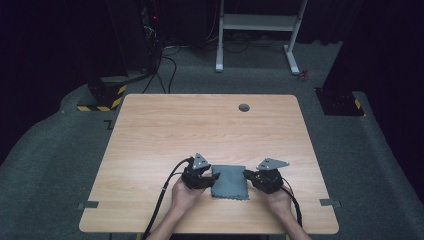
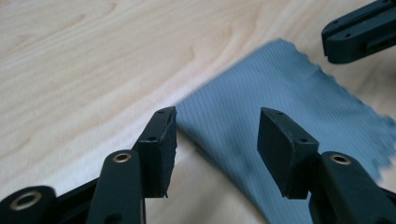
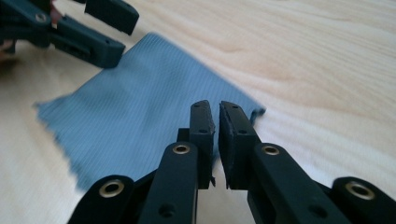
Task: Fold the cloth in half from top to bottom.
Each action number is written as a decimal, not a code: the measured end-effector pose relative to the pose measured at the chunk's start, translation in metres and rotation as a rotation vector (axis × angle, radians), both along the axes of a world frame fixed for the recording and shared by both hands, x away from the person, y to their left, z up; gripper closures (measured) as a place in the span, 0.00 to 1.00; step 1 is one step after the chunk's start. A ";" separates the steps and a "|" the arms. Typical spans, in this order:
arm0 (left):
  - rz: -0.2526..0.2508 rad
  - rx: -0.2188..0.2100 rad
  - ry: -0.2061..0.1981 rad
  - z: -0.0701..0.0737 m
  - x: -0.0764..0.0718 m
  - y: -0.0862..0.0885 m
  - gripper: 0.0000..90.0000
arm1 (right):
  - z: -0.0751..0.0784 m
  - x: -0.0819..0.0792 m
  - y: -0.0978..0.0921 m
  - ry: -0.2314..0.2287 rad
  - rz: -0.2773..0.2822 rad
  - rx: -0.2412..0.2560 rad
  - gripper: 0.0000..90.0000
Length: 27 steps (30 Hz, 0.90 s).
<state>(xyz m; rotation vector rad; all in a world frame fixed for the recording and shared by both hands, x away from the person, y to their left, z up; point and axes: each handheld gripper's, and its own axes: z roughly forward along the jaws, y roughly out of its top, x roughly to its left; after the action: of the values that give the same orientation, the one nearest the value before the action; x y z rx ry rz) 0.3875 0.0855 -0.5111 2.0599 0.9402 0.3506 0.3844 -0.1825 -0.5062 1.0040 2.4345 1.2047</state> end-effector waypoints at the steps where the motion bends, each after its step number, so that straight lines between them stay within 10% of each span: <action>1: 0.002 0.006 0.000 0.000 0.002 -0.002 0.53 | -0.001 0.003 0.002 0.004 -0.006 0.009 0.93; 8: 0.040 0.096 0.002 -0.009 0.017 -0.008 0.53 | -0.010 0.023 0.017 0.047 -0.019 -0.024 0.91; 20: 0.077 -0.005 0.050 -0.006 0.025 0.003 0.56 | -0.006 0.031 0.006 0.050 -0.081 -0.023 0.80; 27: 0.048 0.074 0.052 -0.007 0.030 -0.004 0.63 | -0.011 0.042 0.015 0.091 -0.080 -0.059 0.83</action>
<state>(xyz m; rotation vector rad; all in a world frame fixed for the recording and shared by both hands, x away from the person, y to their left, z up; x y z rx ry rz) 0.4179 0.0811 -0.5179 2.1253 1.0227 0.3639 0.4269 -0.1675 -0.5169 1.1503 2.4572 1.0776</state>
